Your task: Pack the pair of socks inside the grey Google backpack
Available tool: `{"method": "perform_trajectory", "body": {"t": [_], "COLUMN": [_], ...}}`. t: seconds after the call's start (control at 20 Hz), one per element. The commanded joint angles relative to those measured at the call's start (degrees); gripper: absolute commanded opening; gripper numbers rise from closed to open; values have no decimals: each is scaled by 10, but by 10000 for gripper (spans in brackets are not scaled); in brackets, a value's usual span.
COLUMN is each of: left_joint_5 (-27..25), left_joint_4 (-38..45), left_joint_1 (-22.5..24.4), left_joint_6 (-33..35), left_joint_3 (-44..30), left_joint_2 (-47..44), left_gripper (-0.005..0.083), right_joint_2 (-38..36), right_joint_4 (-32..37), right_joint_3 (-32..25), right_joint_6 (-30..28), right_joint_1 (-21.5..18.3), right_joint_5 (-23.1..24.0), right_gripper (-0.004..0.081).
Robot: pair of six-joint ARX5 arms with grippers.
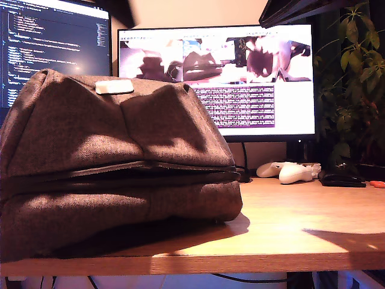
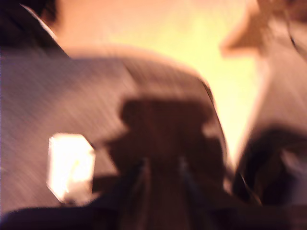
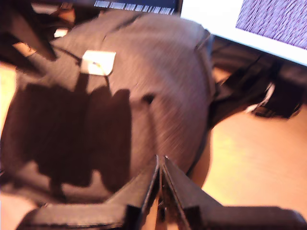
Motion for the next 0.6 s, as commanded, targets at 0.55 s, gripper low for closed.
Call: {"method": "perform_trajectory", "body": {"t": [0.55], "left_joint_5": [17], "left_joint_4": [231], "left_joint_1": [79], "left_joint_6": [-32], "left_joint_3": [-78], "left_joint_2": [-59], "left_gripper": [-24], "right_joint_2": [22], "right_joint_4": [157], "right_joint_3": [-7], "right_joint_6": [-1], "right_joint_1": [-261], "right_joint_5": [-184], "right_gripper": [-11]}}
